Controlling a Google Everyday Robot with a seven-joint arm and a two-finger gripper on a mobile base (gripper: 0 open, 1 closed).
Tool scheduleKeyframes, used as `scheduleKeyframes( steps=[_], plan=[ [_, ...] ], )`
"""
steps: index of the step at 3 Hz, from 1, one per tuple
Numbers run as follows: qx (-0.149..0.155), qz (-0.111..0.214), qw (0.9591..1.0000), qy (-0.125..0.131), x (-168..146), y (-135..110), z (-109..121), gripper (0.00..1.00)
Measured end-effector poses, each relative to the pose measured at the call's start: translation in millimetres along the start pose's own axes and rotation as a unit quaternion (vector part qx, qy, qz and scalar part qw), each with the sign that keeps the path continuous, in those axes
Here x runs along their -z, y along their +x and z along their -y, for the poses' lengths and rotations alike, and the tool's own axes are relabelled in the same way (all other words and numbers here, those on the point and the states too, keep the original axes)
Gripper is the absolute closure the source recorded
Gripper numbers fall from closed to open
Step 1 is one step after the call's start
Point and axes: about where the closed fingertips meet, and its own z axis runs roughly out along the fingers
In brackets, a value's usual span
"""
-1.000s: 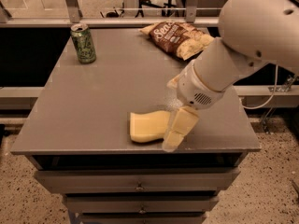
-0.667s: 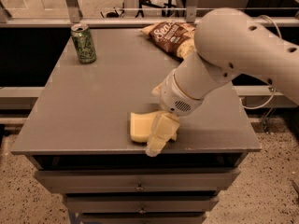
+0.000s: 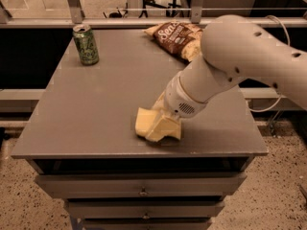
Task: Pick sponge
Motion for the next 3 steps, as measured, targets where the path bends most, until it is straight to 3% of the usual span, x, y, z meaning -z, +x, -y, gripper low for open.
scheduleKeyframes(
  steps=[1,2,3],
  plan=[
    [0.010,0.021,0.9996,0.020,19.1,-13.9,13.1,0.87],
    [0.015,0.077,0.9964,0.031,38.9,-33.8,33.8,1.00],
    [0.017,0.099,0.9944,0.032,47.4,-47.5,36.3,1.00]
  ],
)
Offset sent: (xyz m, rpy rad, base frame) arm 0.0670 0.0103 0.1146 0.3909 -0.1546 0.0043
